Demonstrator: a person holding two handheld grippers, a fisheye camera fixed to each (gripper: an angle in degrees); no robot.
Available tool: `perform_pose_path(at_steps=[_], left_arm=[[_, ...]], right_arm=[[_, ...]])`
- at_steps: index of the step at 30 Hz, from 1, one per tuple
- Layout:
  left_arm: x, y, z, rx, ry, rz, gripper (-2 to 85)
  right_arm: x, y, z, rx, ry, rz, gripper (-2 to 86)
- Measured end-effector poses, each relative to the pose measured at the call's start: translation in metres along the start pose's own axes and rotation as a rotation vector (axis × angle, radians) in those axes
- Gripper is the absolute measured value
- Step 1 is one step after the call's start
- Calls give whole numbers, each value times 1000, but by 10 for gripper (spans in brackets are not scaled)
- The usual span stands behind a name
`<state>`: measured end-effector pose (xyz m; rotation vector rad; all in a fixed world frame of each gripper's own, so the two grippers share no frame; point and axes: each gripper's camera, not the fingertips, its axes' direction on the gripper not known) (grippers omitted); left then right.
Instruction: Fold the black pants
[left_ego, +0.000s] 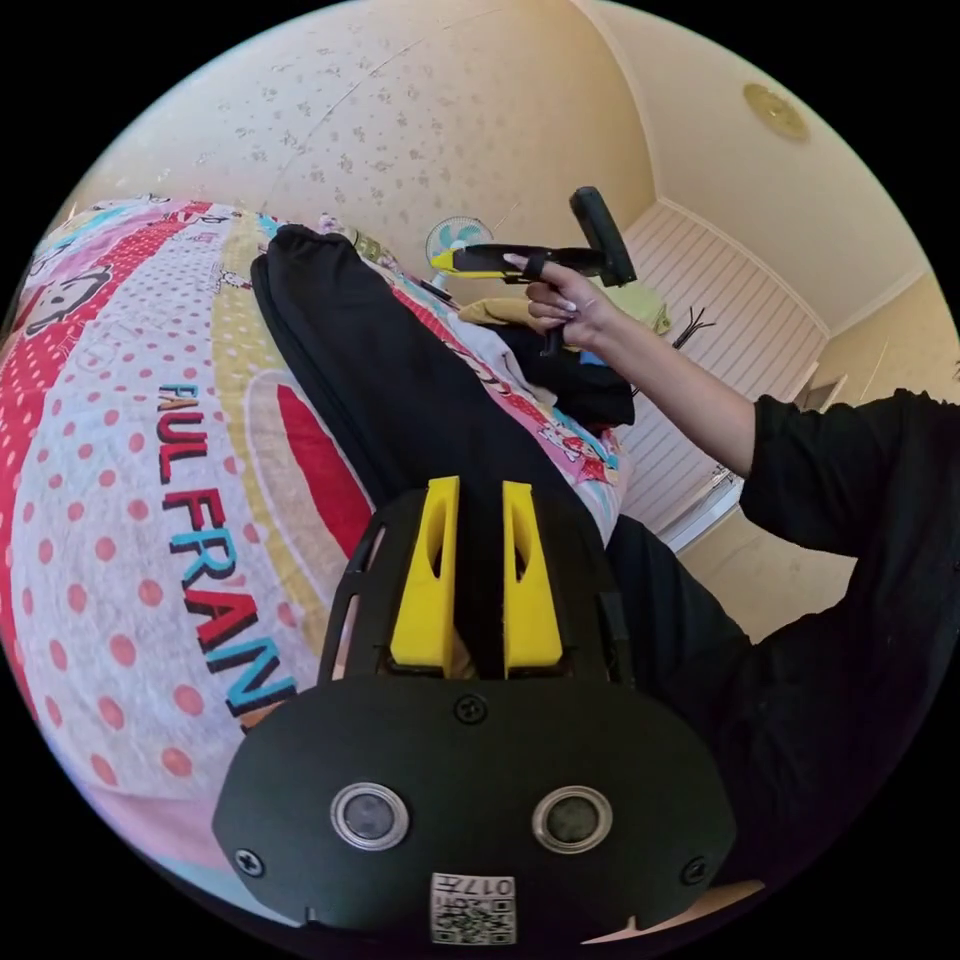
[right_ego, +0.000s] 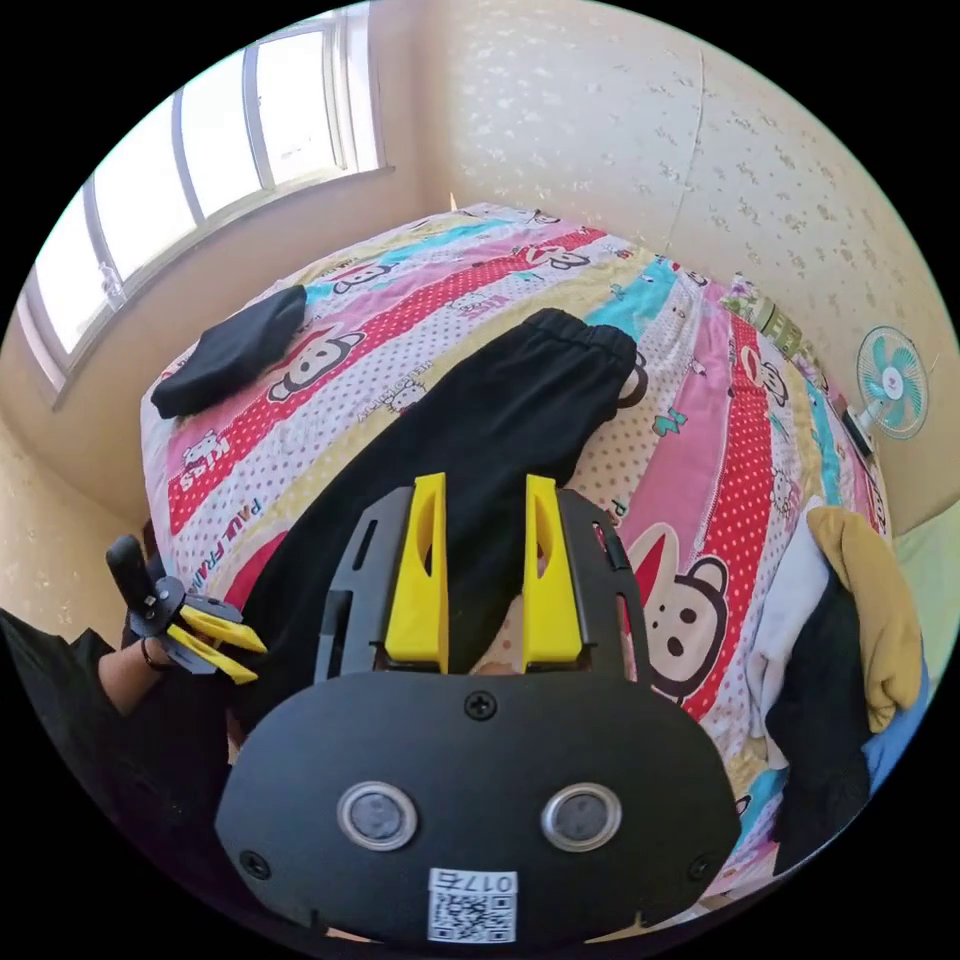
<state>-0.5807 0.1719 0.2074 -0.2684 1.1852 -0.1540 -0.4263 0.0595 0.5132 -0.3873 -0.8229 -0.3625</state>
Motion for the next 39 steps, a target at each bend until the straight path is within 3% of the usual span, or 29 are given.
perform_pose_path(at_steps=[3, 4, 7, 13, 15, 16, 17, 19, 20, 23, 26, 32, 36, 39], left_arm=[[-12, -3, -1, 8, 64, -9, 81], [-17, -5, 0, 10, 78, -22, 81], [-30, -11, -1, 26, 111, -55, 80], [-47, -25, -3, 50, 185, -77, 78], [-51, -25, -19, 139, 150, -130, 79], [-51, -19, -37, 267, 59, -169, 81], [-51, -9, -53, 397, -15, -192, 86], [-61, -5, -57, 456, -30, -259, 103], [-69, -10, -48, 400, -33, -306, 119], [-65, -27, -33, 314, -104, -292, 151], [-64, -36, -24, 268, -108, -273, 163], [-66, -52, -12, 172, -114, -321, 152], [-72, -68, -6, 119, -160, -412, 132], [-86, -75, 3, 100, -54, -493, 100]], right_arm=[[18, -39, 98, -213, -7, 74, 119], [21, -40, 104, -182, -18, 85, 118], [42, -46, 105, -132, -58, 175, 111], [49, -19, 50, -185, -21, 35, 111], [50, 34, 14, -99, -10, 1, 116], [53, 49, 7, -85, -7, 14, 116], [63, 85, -5, -54, -30, 63, 117], [84, 144, -18, -6, -112, 197, 116], [99, 182, -14, -51, -199, 300, 117], [134, 265, -30, 117, -537, 485, 126], [150, 301, -35, 158, -733, 517, 126], [150, 294, -51, 121, -779, 409, 147], [164, 295, -51, 124, -773, 493, 116], [174, 305, -62, 132, -776, 508, 84]])
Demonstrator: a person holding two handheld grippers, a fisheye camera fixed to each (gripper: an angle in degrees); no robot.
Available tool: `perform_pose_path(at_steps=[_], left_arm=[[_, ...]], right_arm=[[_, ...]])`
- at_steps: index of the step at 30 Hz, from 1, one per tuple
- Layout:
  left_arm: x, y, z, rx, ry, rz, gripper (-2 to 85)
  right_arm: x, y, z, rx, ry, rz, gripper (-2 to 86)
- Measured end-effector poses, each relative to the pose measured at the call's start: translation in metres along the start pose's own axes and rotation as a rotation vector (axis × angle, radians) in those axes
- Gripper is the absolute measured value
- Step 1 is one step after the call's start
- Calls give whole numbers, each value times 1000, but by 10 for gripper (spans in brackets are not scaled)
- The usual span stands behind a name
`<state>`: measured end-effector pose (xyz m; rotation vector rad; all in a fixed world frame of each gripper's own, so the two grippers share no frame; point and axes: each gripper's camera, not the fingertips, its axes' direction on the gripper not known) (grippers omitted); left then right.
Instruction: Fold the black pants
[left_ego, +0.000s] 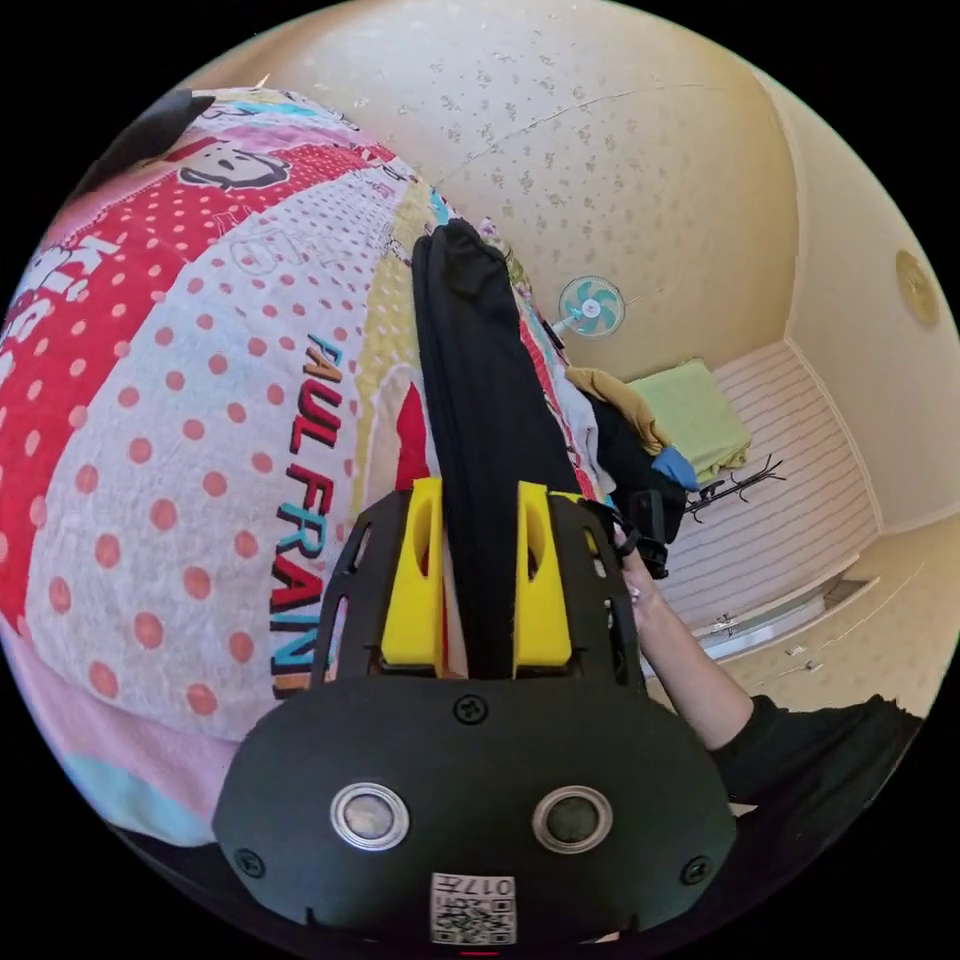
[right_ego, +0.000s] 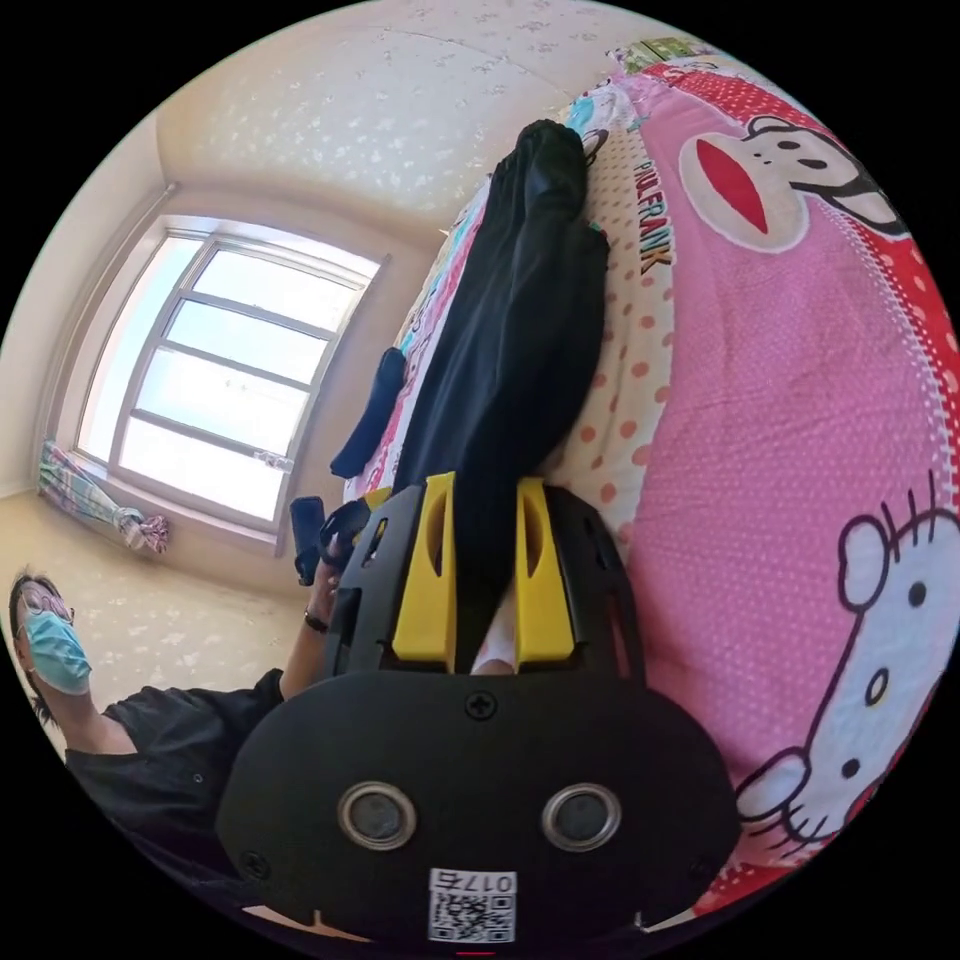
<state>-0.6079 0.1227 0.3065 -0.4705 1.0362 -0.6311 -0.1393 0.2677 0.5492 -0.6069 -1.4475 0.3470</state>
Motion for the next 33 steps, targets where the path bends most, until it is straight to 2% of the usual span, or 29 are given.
perform_pose_path(at_steps=[2, 4, 6, 8, 9, 12, 14, 19, 23, 26, 28, 30, 32, 33], left_arm=[[-7, 3, 5, -37, 56, -31, 53], [-6, 14, -4, -22, 124, -18, 48], [-2, 27, -11, -84, 299, 14, 46], [20, 51, -39, -121, 566, 113, 45], [31, 57, -50, -120, 590, 154, 44], [104, 91, -111, -83, 614, 373, 43], [171, 106, -159, 46, 634, 523, 42], [300, 98, -233, 244, 716, 743, 44], [363, 67, -259, 369, 643, 696, 45], [366, 19, -242, 382, 544, 602, 44], [356, -18, -225, 348, 541, 514, 43], [352, -51, -210, 320, 580, 467, 42], [365, -79, -201, 301, 676, 460, 42], [372, -83, -202, 301, 687, 471, 41]], right_arm=[[-4, 10, -16, 36, -36, -15, 69], [-10, 28, -40, 90, -149, -40, 57], [-23, 57, -75, 113, -378, -115, 48], [-47, 85, -107, 135, -489, -212, 39], [-69, 103, -129, 147, -517, -279, 31], [-146, 135, -185, 211, -489, -480, 18], [-196, 140, -219, 254, -493, -593, 15], [-322, 121, -302, 323, -443, -790, 25], [-376, 60, -334, 308, -355, -690, 35], [-370, -6, -332, 262, -263, -604, 35], [-354, -49, -330, 213, -325, -537, 33], [-343, -96, -336, 171, -512, -475, 26], [-364, -113, -349, 189, -530, -518, 18], [-388, -116, -360, 211, -479, -584, 15]])
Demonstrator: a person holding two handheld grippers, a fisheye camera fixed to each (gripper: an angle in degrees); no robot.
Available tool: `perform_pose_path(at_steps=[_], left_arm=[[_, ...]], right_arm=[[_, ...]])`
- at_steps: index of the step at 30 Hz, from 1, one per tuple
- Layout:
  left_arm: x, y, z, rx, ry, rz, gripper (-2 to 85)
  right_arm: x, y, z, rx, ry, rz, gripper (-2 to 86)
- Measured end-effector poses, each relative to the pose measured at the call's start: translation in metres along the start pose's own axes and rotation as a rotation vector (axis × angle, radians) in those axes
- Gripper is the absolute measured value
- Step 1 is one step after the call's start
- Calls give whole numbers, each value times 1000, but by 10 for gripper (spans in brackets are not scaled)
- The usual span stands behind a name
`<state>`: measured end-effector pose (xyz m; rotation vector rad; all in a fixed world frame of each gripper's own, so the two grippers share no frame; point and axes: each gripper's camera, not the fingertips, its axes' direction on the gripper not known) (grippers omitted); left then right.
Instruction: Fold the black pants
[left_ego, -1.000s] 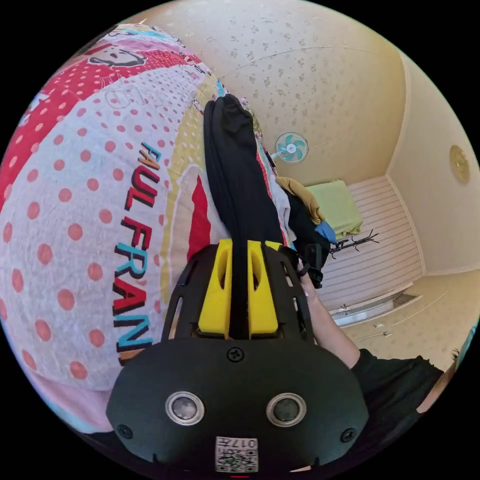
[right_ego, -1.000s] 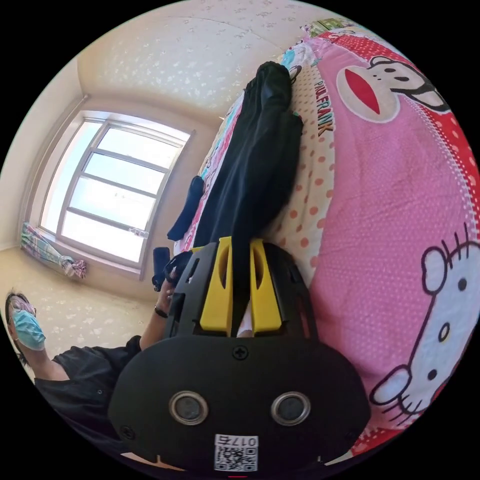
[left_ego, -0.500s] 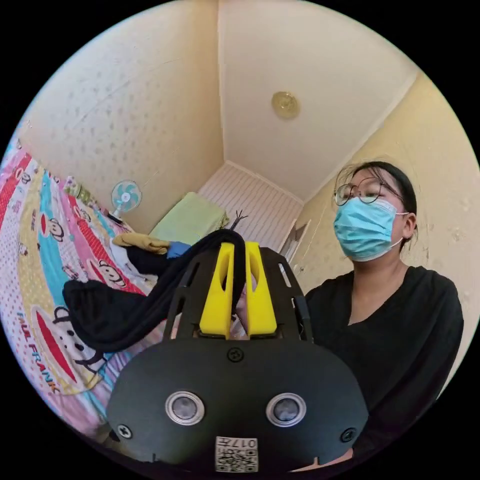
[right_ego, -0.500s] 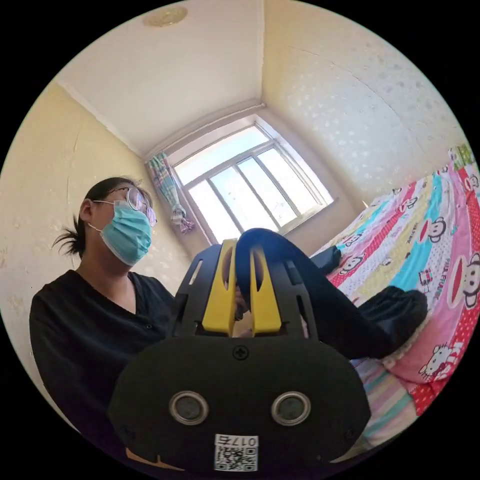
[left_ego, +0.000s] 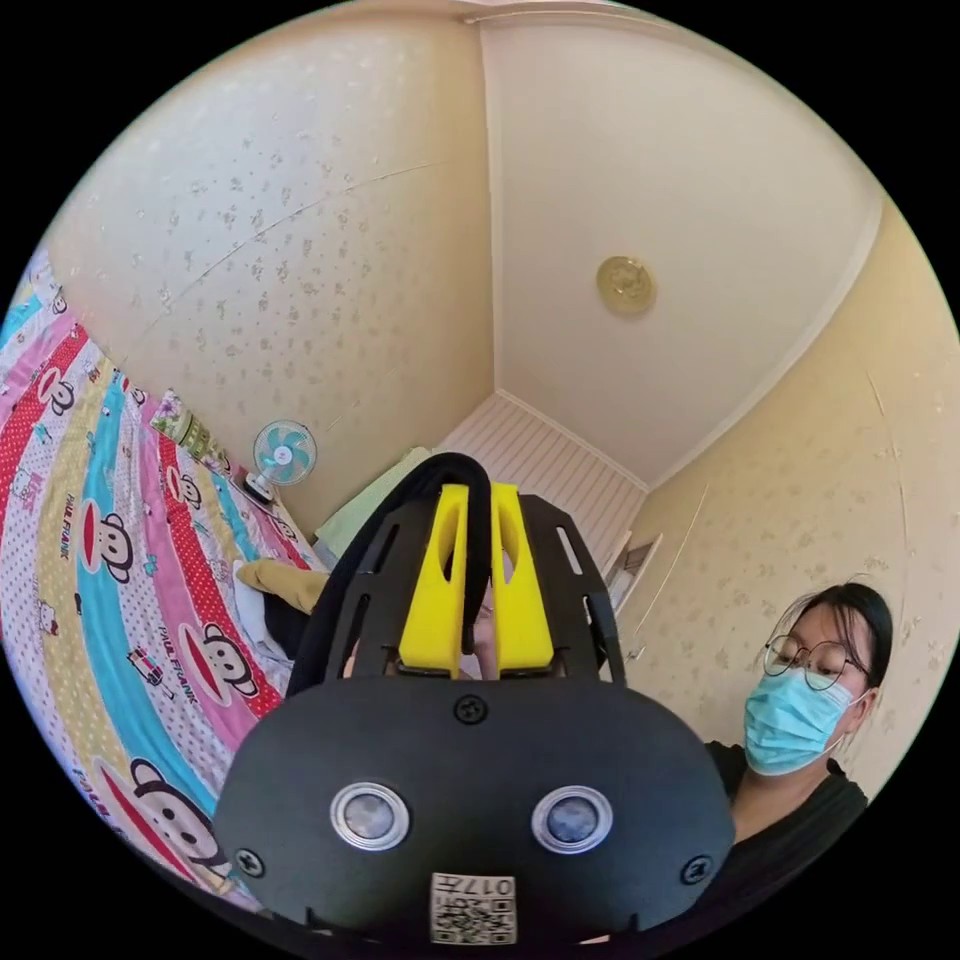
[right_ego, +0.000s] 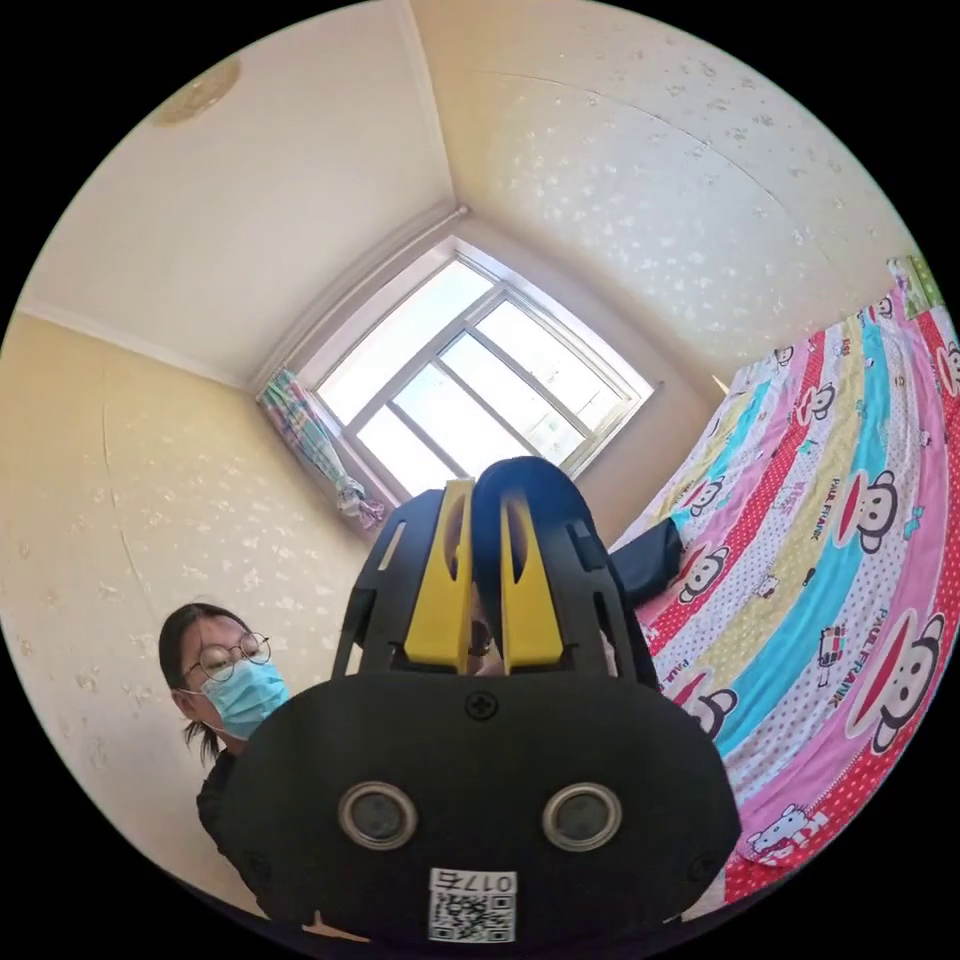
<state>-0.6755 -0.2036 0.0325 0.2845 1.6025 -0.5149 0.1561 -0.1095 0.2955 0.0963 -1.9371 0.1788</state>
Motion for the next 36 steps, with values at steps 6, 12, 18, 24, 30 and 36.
perform_pose_path(at_steps=[6, 12, 18, 24, 30, 36], left_arm=[[61, -23, 27, -30, -49, 264, 43], [1, 76, 13, -169, -105, 289, 45], [-85, 300, -30, -505, -125, 182, 44], [-116, 471, -52, -739, -295, -50, 48], [-140, 454, -76, -743, -118, -186, 97], [-181, 394, -126, -461, -202, -170, 101]], right_arm=[[-59, -29, 13, 20, 60, -194, 10], [-3, 77, 22, -92, 173, -139, 13], [97, 292, 23, -286, 111, 196, 13], [130, 419, 21, -224, 31, 464, 14], [124, 422, 29, -254, 91, 470, 20], [126, 430, 48, -286, 122, 445, 26]])
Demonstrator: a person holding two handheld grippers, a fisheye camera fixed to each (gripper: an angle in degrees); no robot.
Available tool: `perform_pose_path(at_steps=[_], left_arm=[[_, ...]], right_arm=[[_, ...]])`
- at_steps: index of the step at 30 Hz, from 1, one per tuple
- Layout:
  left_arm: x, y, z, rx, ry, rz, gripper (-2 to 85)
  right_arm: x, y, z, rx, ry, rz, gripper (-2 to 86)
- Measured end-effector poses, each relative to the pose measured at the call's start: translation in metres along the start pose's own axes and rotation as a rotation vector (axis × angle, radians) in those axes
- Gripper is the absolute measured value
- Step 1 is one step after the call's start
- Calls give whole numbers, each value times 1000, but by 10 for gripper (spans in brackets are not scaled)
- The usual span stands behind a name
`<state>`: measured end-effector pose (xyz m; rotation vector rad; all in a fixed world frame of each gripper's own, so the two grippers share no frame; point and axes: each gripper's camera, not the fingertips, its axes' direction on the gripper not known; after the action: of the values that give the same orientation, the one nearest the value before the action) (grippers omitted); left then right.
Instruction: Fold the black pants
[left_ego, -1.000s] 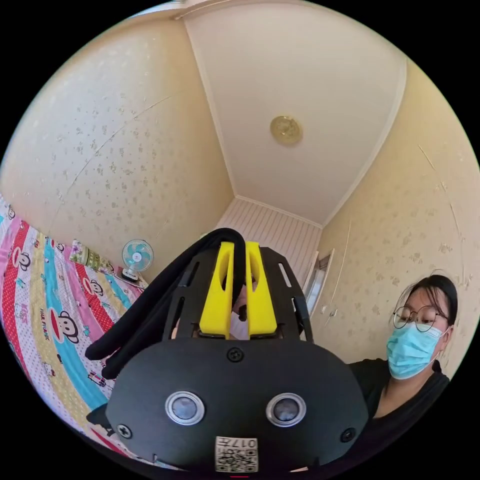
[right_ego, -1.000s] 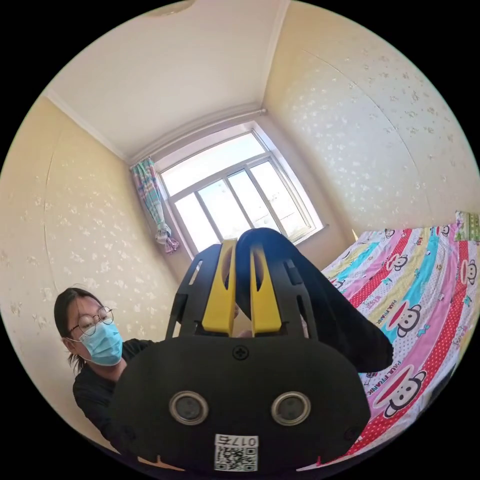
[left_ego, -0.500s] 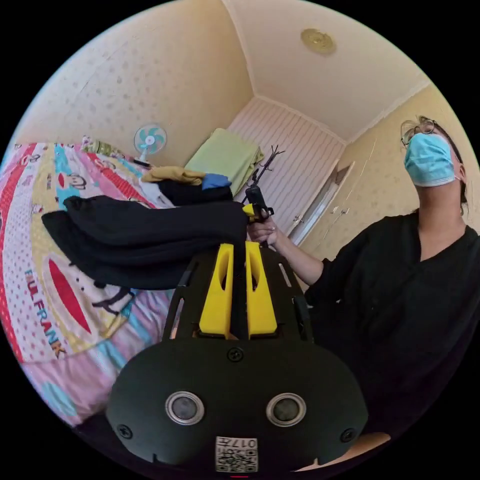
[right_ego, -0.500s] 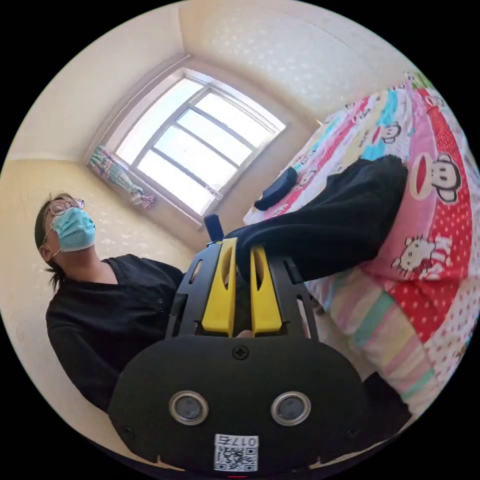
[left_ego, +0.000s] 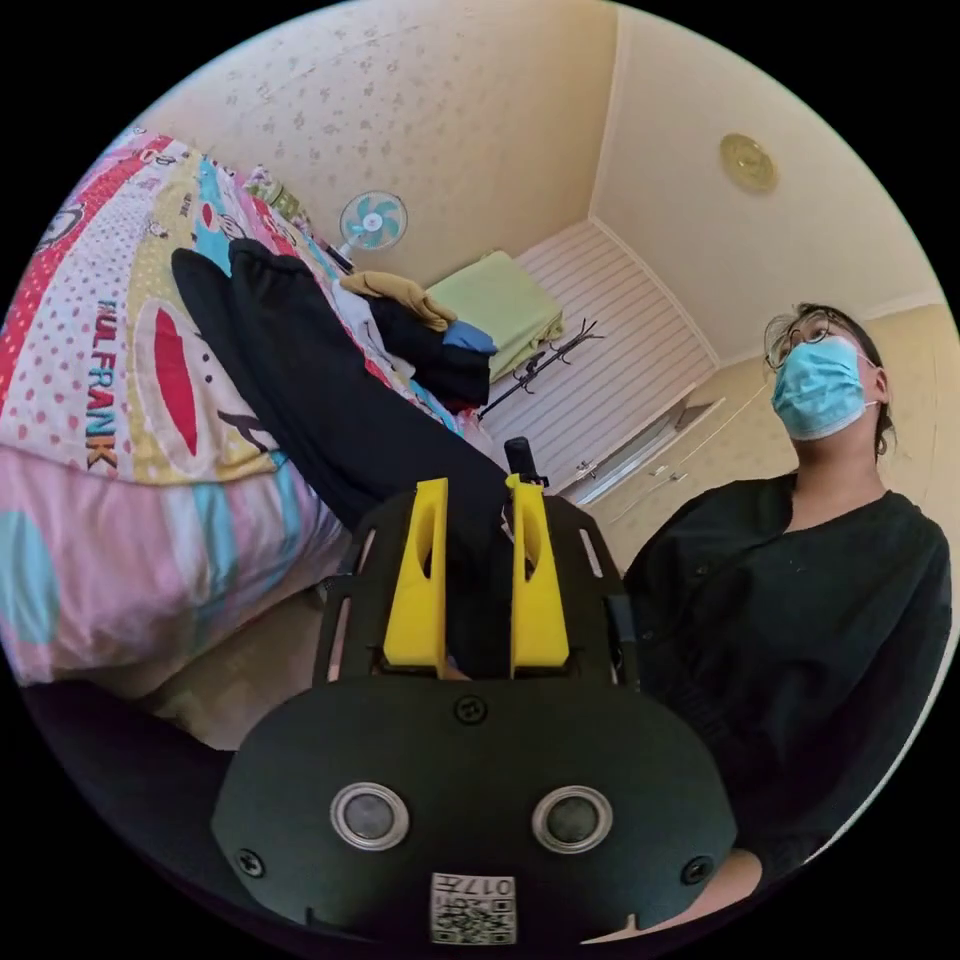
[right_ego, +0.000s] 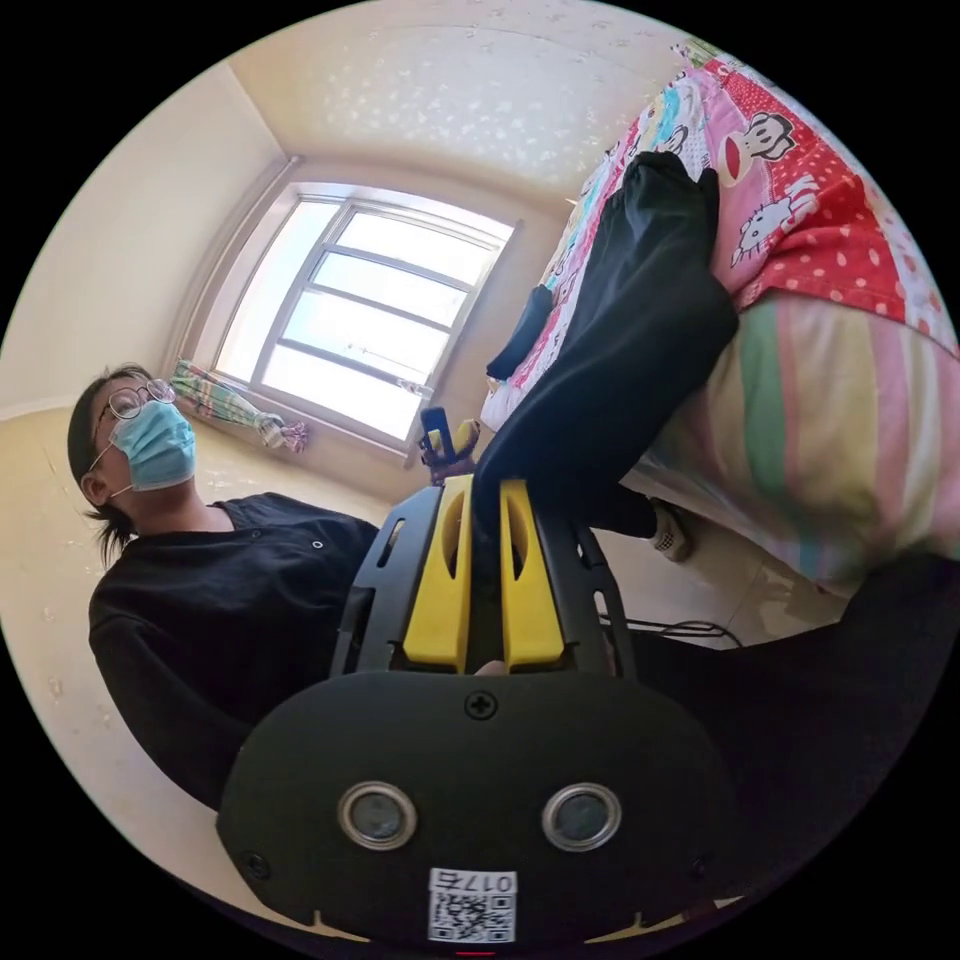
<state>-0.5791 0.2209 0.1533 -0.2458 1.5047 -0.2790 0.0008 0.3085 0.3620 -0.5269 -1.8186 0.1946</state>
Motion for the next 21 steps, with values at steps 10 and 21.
perform_pose_path(at_steps=[10, 21], left_arm=[[-152, -179, 54, 53, -395, -108, 125], [-258, -222, 109, -12, -306, -202, 147]], right_arm=[[-11, 1, 25, -73, 188, -93, 28], [10, 5, 12, -17, 31, -65, 23]])
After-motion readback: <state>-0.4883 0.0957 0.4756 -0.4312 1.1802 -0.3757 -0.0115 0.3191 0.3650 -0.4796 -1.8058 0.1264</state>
